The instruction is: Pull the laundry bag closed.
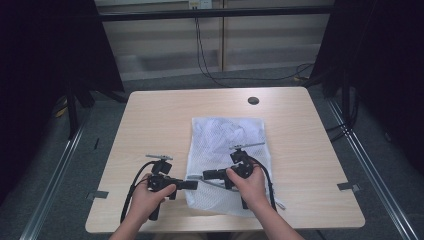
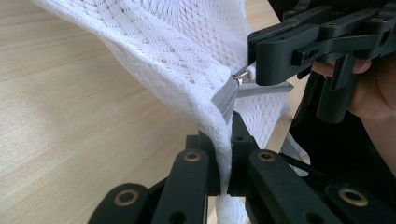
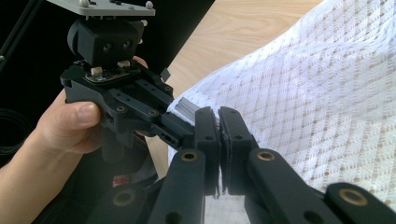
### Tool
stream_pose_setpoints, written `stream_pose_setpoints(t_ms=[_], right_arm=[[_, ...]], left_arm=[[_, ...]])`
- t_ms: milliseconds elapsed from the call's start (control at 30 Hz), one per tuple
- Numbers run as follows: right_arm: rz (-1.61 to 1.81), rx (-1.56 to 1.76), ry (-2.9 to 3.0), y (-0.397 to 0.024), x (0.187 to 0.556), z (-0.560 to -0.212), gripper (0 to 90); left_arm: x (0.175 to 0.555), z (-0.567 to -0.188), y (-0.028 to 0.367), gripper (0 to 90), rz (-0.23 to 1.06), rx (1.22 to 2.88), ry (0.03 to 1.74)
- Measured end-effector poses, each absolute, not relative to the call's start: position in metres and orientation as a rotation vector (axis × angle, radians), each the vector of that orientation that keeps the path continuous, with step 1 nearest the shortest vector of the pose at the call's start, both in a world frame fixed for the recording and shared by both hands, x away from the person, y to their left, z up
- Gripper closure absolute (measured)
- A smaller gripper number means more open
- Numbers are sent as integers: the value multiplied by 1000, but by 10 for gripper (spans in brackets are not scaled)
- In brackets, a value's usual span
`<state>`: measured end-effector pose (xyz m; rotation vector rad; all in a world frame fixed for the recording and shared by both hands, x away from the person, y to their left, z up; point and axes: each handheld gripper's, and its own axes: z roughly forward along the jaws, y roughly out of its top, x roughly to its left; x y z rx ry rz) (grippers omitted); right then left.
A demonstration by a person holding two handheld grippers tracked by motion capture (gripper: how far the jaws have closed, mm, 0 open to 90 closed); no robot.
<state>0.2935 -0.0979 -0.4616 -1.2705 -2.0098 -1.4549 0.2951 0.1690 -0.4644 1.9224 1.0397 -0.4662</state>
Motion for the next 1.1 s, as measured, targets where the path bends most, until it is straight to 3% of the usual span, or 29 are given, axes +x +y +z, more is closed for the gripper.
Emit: stream_pose_setpoints(t_ms=[1100], right_arm=[[-1433, -1297, -2004, -117, 294, -462, 878]], left_arm=[[296, -464, 170, 882, -480, 1905, 1048]])
